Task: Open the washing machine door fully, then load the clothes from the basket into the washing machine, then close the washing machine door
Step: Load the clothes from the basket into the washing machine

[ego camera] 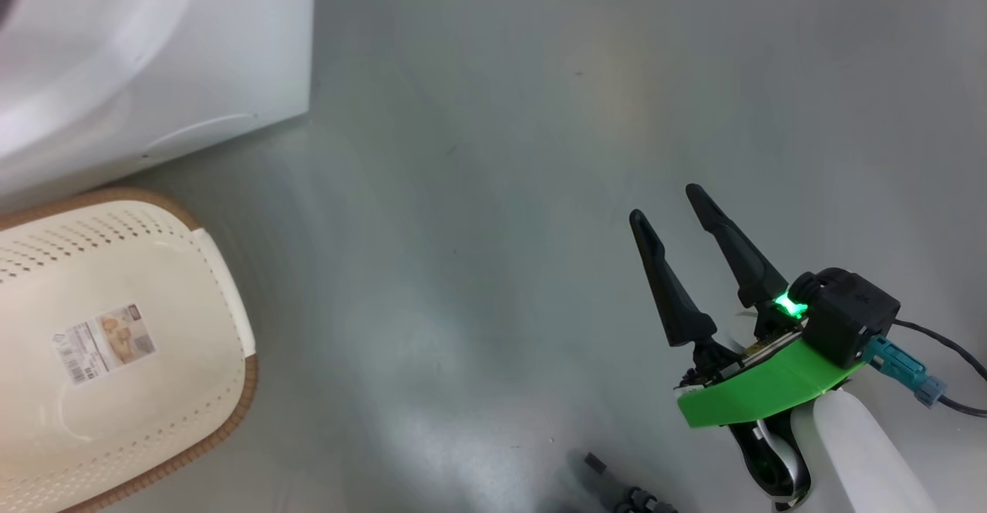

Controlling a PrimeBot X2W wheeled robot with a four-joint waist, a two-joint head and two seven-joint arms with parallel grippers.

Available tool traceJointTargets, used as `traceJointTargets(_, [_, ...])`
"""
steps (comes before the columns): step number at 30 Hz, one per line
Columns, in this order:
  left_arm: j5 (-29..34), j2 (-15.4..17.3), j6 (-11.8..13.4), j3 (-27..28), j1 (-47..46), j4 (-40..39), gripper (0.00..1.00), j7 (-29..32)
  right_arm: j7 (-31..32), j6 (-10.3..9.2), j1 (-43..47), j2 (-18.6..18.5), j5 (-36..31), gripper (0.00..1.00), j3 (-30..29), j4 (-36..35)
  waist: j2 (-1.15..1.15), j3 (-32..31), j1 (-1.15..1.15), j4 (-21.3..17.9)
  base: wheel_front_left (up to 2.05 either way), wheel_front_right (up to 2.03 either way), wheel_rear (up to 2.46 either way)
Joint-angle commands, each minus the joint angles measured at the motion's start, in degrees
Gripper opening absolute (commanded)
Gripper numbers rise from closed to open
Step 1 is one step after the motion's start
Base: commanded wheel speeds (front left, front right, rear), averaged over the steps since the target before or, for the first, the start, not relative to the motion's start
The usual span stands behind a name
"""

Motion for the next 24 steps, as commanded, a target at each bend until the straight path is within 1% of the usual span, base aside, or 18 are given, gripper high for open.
traceJointTargets(1, [1.3,3.4,0.6,0.8,-2.2,-2.1,0.00,-1.7,-0.7,0.09,0.2,-0.3,0.4,1.00,1.2,-0.9,0.00,1.3,0.00,-1.0,0.00,0.00,0.00])
traceJointTargets(7, [4.4,4.4,2.2,-0.2,-6.1,-3.3,0.00,-9.1,-0.7,0.09,-0.3,-0.2,0.5,1.00,1.7,-0.7,0.00,2.0,0.00,-0.9,0.00,0.00,0.00])
traceJointTargets(10, [4.8,4.3,2.9,-0.1,-7.1,-3.0,0.00,-10.7,-0.7,0.09,-0.5,-0.3,0.6,1.00,1.7,-0.7,0.00,2.1,0.00,-0.7,0.00,0.00,0.00])
traceJointTargets(13, [5.0,4.3,3.0,-0.6,-7.4,-1.5,0.00,-10.2,-0.7,0.09,-0.7,-0.3,0.7,1.00,1.7,-0.8,0.00,2.4,0.00,-0.6,0.00,0.00,0.00])
traceJointTargets(18, [3.6,3.8,1.5,-1.0,-6.2,1.8,0.00,-7.6,-0.7,0.09,-1.0,-0.4,1.1,1.00,2.0,-0.8,0.00,2.9,0.00,-0.5,0.00,0.00,0.00])
traceJointTargets(19, [3.6,3.8,1.5,-1.0,-6.2,1.8,0.00,-7.6,-0.7,0.09,-1.0,-0.4,1.1,1.00,2.0,-0.8,0.00,2.9,0.00,-0.5,0.00,0.00,0.00])
traceJointTargets(24, [2.5,3.3,0.0,-1.5,-5.7,4.0,0.00,-6.0,-0.7,0.09,-1.4,-0.5,1.4,1.00,2.0,-0.8,0.00,3.3,0.00,-0.6,0.00,0.00,0.00])
